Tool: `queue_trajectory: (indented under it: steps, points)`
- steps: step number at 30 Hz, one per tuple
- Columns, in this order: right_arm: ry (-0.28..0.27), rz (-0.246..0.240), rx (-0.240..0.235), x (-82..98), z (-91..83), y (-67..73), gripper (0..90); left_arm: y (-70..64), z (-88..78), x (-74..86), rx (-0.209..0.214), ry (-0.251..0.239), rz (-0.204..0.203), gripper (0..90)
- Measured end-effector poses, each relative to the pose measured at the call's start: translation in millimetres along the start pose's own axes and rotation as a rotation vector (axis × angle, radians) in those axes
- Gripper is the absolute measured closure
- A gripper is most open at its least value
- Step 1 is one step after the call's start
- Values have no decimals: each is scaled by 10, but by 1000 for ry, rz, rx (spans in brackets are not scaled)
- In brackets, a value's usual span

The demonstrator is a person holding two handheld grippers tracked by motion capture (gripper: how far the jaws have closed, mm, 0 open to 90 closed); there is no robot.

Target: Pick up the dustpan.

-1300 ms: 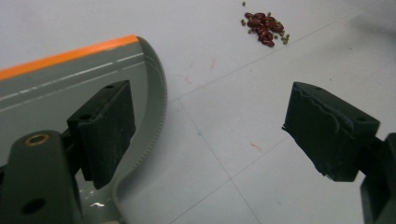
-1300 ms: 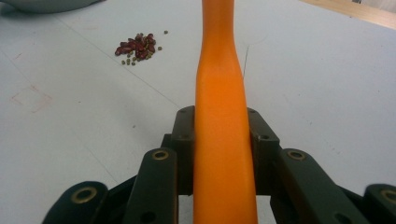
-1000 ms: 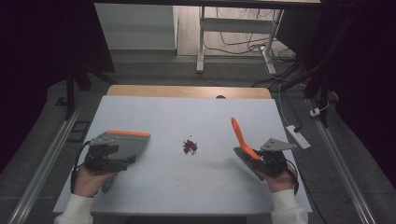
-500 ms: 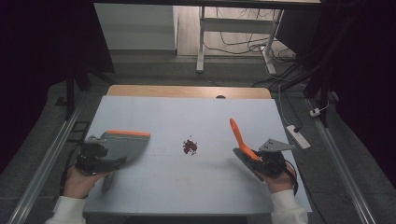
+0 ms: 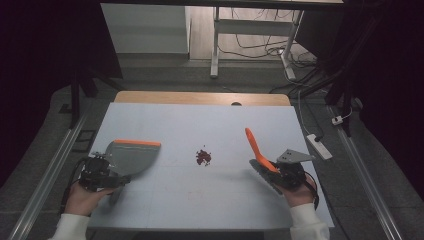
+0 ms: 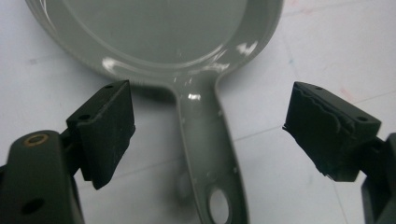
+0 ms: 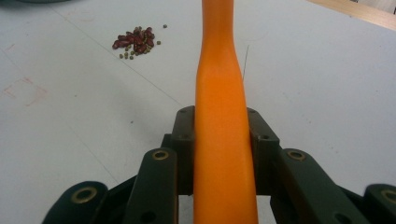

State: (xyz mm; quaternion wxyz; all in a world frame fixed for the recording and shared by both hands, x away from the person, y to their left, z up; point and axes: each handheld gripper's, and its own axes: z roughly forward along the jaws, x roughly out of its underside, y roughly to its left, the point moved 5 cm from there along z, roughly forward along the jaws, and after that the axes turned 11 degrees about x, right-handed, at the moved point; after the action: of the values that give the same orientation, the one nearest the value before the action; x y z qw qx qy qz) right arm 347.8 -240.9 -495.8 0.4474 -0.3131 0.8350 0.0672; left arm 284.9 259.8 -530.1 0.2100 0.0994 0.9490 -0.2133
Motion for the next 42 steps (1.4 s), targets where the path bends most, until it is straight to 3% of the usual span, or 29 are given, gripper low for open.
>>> queue_trajectory:
  steps: [11,19,25,35,42]
  points:
    - [12,-11,-1,12,23,19,701,99,152,62,43,49,-58,181]
    - [18,-28,2,13,42,44,701,141,245,44,74,31,-78,240]
    - [19,-31,5,11,44,47,700,194,318,43,83,27,-122,287]
    - [20,-37,15,6,35,47,701,240,317,23,71,-10,-152,445]
    - [24,-44,23,14,40,40,701,214,334,15,103,-9,-144,577]
